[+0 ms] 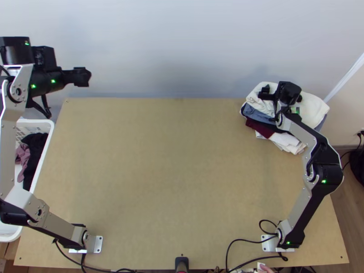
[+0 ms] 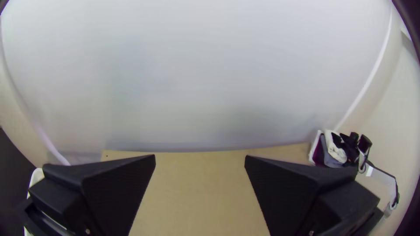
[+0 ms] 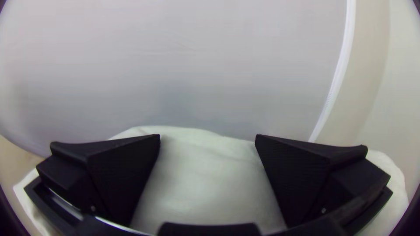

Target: Fold the t-shirt

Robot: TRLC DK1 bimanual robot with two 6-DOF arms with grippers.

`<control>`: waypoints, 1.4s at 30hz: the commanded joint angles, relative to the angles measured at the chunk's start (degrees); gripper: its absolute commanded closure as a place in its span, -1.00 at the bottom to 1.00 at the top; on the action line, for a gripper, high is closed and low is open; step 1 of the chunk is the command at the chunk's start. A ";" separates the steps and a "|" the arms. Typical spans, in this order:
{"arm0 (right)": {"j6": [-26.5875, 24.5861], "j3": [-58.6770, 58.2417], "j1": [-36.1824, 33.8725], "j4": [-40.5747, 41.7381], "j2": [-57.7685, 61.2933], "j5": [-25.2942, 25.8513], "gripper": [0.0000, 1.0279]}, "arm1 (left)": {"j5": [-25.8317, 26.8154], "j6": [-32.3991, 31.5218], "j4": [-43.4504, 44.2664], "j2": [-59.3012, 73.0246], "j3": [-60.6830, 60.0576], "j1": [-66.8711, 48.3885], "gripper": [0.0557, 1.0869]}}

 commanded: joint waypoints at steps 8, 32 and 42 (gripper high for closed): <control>-0.19 -1.79 -3.06 -1.79 -1.30 2.16 -0.91 | -9.01 -2.22 6.82 -2.78 1.63 0.05 -0.92; 2.63 -14.09 -3.85 6.83 -60.19 -9.53 -0.91 | -29.93 6.83 69.23 -39.44 -55.41 2.69 -0.92; 4.74 -44.94 -0.51 9.64 -82.16 -12.34 -0.91 | -29.84 7.97 86.10 -64.84 -92.59 3.04 -0.92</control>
